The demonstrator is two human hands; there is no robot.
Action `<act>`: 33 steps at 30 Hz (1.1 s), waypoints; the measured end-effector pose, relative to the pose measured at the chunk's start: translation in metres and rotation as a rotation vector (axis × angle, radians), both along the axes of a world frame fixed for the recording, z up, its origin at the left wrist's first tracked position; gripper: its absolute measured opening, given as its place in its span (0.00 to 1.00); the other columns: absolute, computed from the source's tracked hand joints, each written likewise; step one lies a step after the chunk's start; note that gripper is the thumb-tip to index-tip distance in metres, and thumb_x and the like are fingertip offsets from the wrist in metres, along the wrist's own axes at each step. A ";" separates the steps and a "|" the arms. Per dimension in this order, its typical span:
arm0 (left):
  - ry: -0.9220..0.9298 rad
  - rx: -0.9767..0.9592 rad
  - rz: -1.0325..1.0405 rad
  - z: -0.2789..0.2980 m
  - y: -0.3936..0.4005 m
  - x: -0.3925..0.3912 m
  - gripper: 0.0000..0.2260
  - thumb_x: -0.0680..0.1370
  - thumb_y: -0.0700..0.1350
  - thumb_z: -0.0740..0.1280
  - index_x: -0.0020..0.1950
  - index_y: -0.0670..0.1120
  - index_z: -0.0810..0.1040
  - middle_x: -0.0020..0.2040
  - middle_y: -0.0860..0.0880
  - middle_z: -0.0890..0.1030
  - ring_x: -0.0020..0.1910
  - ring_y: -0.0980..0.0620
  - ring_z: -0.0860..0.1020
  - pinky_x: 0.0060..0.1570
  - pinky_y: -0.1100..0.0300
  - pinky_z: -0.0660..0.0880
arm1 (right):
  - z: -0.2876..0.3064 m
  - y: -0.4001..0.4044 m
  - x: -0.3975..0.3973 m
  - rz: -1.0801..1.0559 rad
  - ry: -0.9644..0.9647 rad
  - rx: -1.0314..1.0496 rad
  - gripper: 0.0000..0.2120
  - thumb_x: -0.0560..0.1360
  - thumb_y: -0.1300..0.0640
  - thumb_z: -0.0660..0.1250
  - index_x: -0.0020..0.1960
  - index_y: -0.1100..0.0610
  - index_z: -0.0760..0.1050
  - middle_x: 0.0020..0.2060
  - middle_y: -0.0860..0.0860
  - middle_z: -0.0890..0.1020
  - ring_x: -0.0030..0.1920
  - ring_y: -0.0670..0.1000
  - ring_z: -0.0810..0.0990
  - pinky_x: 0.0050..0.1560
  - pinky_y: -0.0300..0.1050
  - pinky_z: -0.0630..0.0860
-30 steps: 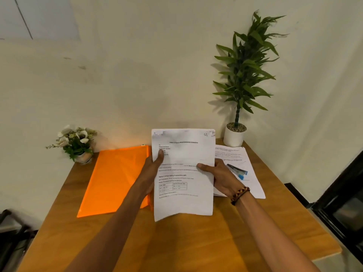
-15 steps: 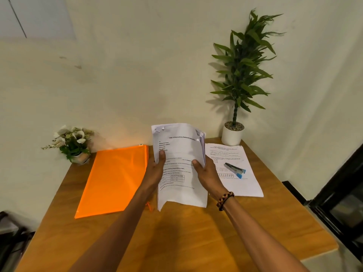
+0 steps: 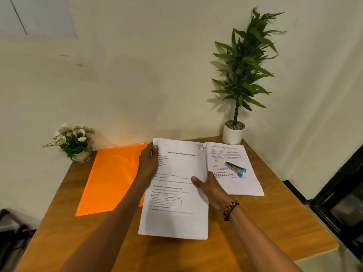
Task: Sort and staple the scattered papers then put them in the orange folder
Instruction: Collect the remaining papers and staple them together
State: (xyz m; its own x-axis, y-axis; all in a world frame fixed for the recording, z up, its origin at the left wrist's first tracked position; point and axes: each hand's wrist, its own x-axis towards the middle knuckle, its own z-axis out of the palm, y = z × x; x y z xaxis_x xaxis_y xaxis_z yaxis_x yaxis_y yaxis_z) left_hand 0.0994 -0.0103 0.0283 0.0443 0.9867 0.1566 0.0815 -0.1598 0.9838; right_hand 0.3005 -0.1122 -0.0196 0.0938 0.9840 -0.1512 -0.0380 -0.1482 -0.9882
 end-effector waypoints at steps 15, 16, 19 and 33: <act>0.582 -0.011 -0.346 -0.035 -0.030 0.027 0.16 0.86 0.53 0.57 0.65 0.48 0.78 0.59 0.51 0.80 0.53 0.55 0.76 0.49 0.58 0.70 | 0.045 0.024 0.021 -0.081 -0.727 0.212 0.18 0.76 0.48 0.72 0.65 0.52 0.77 0.53 0.46 0.83 0.52 0.45 0.81 0.54 0.45 0.80; 0.584 0.003 -0.384 -0.035 -0.033 0.031 0.16 0.86 0.53 0.57 0.66 0.48 0.78 0.58 0.53 0.80 0.50 0.57 0.76 0.47 0.60 0.71 | 0.044 0.025 0.015 -0.020 -0.721 0.198 0.19 0.76 0.48 0.73 0.64 0.52 0.78 0.52 0.46 0.83 0.52 0.45 0.81 0.53 0.44 0.80; 0.594 0.051 -0.476 -0.035 -0.042 0.041 0.15 0.86 0.51 0.57 0.66 0.49 0.79 0.55 0.56 0.80 0.47 0.64 0.76 0.41 0.69 0.69 | 0.032 0.029 0.002 0.032 -0.762 0.181 0.11 0.75 0.49 0.74 0.54 0.53 0.81 0.46 0.48 0.83 0.46 0.47 0.81 0.48 0.47 0.79; 0.804 0.179 -0.366 -0.059 -0.044 0.072 0.12 0.84 0.57 0.58 0.49 0.52 0.76 0.45 0.52 0.81 0.44 0.53 0.79 0.38 0.58 0.74 | -0.008 0.018 0.014 -0.401 -0.650 0.105 0.12 0.78 0.59 0.71 0.38 0.61 0.73 0.32 0.51 0.77 0.35 0.49 0.73 0.37 0.47 0.69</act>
State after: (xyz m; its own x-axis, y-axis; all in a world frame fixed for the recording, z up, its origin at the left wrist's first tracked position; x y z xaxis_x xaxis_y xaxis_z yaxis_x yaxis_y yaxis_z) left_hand 0.1713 -0.0545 -0.0302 0.5137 0.8530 0.0926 0.6478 -0.4564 0.6099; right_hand 0.3149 -0.0939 -0.0277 0.4841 0.8624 0.1481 0.5239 -0.1501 -0.8385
